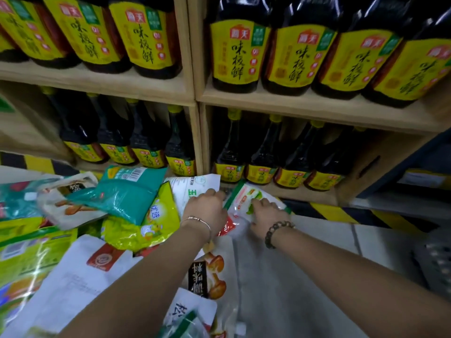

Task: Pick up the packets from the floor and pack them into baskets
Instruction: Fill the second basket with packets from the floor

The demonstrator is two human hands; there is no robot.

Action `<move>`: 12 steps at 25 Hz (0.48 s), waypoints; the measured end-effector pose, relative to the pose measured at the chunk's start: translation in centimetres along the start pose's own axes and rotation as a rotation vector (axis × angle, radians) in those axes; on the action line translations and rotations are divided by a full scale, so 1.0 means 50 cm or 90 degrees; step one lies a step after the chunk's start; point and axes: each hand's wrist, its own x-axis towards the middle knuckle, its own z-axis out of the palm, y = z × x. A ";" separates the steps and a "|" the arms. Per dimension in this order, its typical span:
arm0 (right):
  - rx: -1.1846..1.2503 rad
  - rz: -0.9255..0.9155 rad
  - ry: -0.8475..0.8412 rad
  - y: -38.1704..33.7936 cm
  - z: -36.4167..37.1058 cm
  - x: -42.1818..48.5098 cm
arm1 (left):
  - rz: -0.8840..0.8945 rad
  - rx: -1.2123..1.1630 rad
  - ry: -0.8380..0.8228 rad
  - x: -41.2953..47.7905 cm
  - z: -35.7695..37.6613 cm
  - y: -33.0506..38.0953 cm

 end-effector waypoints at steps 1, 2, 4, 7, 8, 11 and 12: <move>0.009 0.006 -0.013 -0.001 0.014 0.008 | 0.001 -0.014 -0.011 -0.008 0.004 -0.007; 0.006 0.014 -0.017 -0.001 0.027 0.015 | 0.000 -0.028 -0.023 -0.014 0.004 -0.015; -0.008 0.012 0.000 0.003 0.044 0.021 | -0.002 -0.048 -0.032 -0.017 -0.001 -0.030; -0.036 -0.041 0.071 0.016 0.025 0.012 | -0.017 -0.097 -0.027 -0.024 -0.015 -0.043; -0.040 -0.054 0.088 0.024 0.013 0.006 | -0.031 -0.123 -0.026 -0.030 -0.018 -0.045; -0.055 -0.058 0.102 0.054 -0.015 -0.012 | -0.063 -0.167 -0.051 -0.042 -0.029 -0.050; -0.034 -0.044 0.109 0.065 -0.023 -0.018 | -0.066 -0.174 -0.062 -0.042 -0.034 -0.051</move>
